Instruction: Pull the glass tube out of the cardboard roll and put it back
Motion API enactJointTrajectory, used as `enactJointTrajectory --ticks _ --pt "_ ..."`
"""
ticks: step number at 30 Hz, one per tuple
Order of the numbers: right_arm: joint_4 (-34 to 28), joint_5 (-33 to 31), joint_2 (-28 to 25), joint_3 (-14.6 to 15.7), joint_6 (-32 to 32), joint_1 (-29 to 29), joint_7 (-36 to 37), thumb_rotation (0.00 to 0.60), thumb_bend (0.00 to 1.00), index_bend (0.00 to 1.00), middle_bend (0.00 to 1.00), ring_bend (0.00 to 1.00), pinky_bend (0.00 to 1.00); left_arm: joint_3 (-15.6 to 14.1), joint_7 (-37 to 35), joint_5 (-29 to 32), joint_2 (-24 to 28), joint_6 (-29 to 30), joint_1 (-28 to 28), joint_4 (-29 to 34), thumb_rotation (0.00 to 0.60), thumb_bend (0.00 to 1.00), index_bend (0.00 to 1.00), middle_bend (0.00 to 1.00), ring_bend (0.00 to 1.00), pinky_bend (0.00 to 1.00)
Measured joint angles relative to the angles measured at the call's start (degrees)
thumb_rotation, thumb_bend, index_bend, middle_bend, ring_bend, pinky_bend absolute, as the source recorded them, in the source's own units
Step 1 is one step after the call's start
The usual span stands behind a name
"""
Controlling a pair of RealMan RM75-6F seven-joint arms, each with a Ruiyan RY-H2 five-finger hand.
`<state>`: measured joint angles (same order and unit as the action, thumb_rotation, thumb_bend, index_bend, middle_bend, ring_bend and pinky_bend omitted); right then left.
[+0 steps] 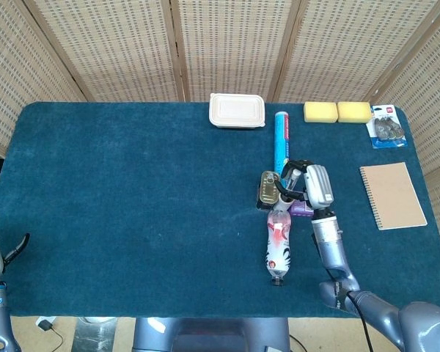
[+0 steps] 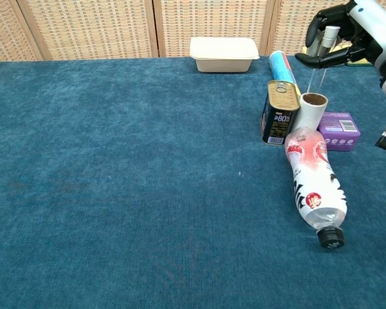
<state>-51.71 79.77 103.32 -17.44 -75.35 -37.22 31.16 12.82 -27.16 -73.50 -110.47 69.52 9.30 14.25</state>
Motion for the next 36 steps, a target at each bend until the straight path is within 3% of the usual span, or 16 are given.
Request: enactJointTrajectory --ticks 14,36 --pt "-4.28 0.49 -4.17 0.59 -0.24 1.18 -2.66 0.600 0.30 0.50 0.54 0.48 0.41 -0.34 -0.10 -0.44 0.07 0.02 0.43 -0.02 0.006 0.00 0.01 0.07 0.00 0.07" --pt "-20.60 1.86 -17.10 0.93 -3.81 5.73 -10.81 0.600 0.29 0.45 0.47 0.40 0.36 -1.92 -2.34 -2.51 0.82 1.12 1.50 0.63 0.098 0.00 0.01 0.07 0.00 0.07"
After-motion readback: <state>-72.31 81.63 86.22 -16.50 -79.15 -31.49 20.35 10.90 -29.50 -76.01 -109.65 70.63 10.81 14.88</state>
